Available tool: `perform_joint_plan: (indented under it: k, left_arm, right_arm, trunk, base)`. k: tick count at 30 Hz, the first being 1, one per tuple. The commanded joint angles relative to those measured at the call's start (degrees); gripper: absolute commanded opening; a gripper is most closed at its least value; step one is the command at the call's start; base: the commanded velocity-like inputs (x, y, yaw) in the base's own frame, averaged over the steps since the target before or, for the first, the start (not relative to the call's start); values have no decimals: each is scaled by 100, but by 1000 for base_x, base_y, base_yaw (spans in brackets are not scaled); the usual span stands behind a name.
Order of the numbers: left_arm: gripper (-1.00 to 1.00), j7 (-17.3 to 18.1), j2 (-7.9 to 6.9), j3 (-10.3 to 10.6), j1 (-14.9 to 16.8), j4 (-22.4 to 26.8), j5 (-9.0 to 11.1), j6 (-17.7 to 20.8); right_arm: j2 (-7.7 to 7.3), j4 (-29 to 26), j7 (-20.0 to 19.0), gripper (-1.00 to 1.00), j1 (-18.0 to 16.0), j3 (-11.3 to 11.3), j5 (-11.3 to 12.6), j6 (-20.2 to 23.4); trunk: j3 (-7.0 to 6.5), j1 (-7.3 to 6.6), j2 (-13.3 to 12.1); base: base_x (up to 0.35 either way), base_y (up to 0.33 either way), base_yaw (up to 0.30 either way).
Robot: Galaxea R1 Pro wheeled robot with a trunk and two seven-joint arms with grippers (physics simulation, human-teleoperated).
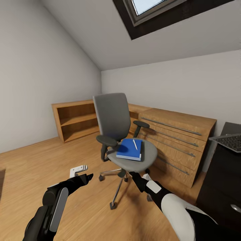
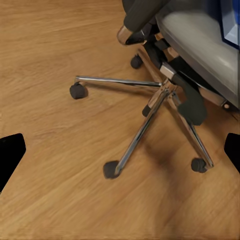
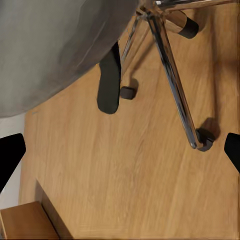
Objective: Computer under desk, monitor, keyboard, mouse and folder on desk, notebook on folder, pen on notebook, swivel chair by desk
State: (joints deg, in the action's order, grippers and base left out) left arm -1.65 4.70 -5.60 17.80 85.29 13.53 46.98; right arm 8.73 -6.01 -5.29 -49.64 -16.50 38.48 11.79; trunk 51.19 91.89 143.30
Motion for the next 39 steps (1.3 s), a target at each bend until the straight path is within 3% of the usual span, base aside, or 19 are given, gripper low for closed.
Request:
perform_joint_plan:
  k: [1,29,36,39]
  left_arm:
    - [100,-18,5,-11,4,5,44,30]
    - [100,-13,-4,-18,4,26,41,31]
    - [100,-15,-4,-20,4,31,38,31]
    - [100,-18,-4,-20,4,31,37,31]
  right_arm:
    - [0,-8,-7,100,-1,-47,-16,25]
    - [-20,-50,-25,100,-1,-47,-24,19]
    - [-28,-62,-52,100,-1,-47,-17,10]
    - [-29,-65,-59,100,-1,-47,-16,8]
  trunk:
    - [6,-4,3]
    - [6,-4,3]
    - [-149,-22,-6]
    - [-203,-88,-127]
  base:
    - [-278,0,0]
    - [-299,0,0]
    - [-46,0,0]
    - [-6,0,0]
